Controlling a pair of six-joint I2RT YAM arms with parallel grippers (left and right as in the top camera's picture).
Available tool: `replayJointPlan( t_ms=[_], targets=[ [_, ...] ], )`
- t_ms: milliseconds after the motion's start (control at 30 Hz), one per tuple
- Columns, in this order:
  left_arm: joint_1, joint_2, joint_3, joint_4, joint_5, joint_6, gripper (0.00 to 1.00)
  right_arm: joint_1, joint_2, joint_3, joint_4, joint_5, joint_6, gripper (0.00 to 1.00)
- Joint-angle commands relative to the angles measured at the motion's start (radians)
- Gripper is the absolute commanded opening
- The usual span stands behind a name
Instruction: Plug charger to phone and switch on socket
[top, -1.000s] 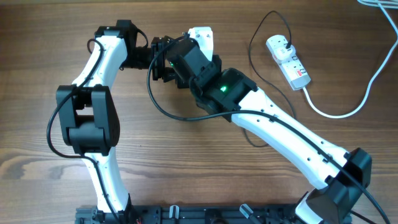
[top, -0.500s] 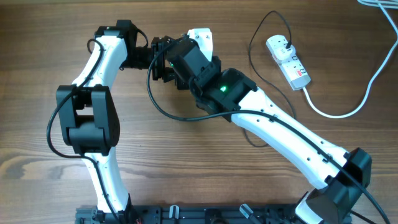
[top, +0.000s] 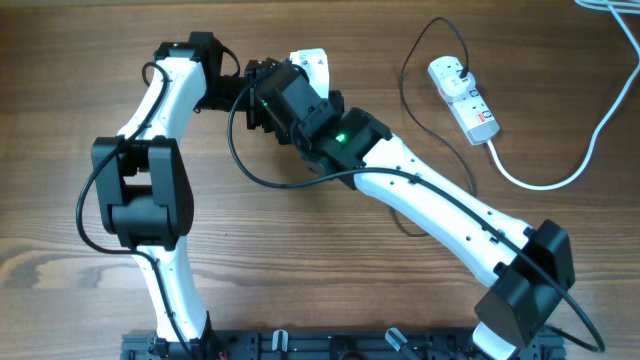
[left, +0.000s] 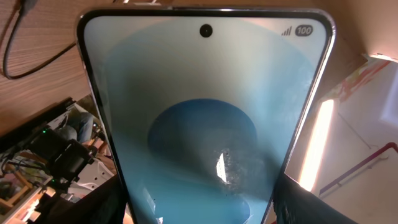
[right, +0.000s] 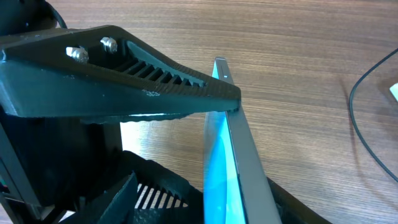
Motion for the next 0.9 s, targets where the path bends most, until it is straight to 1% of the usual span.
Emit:
replayJointPlan(
  t_ms=[0,167,333,433,500,567,667,800,833,867],
  targets=[
    [-0.004,-0.048,0.022,-0.003,0.056,0.013,0.66,-0.002,-0.027,0.016,0.003,0.037,-0.022,0.63],
    [-0.004,-0.048,0.022,-0.003,0.056,0.013,0.66,-0.002,-0.069,0.016,0.002,0.036,-0.022,0.62],
    [-0.004,-0.048,0.022,-0.001,0.056,0.013,0.66,-0.002,-0.072,0.016,-0.012,0.009,-0.01,0.6],
    [-0.004,-0.048,0.022,0.008,0.056,0.012,0.66,-0.002,-0.072,0.016,-0.012,0.005,-0.01,0.53],
    [-0.003,-0.048,0.022,0.008,0.056,0.012,0.66,-0.002,-0.072,0.016,-0.013,0.005,-0.01,0.52],
    [-0.004,-0.048,0.022,0.008,0.056,0.012,0.66,-0.002,-0.072,0.016,-0.015,0.005,0.0,0.48],
    [-0.004,-0.048,0.022,0.008,0.056,0.012,0.66,-0.002,-0.072,0.016,-0.028,0.005,0.041,0.47],
    [-0.004,-0.048,0.022,0.008,0.056,0.012,0.66,-0.002,-0.072,0.016,-0.031,0.005,0.04,0.46],
    [-0.004,-0.048,0.022,0.008,0.056,0.012,0.66,-0.002,-0.072,0.016,-0.031,0.005,0.041,0.45],
    [-0.004,-0.048,0.022,0.008,0.056,0.012,0.66,-0.002,-0.071,0.016,-0.031,0.005,0.042,0.39]
  ],
)
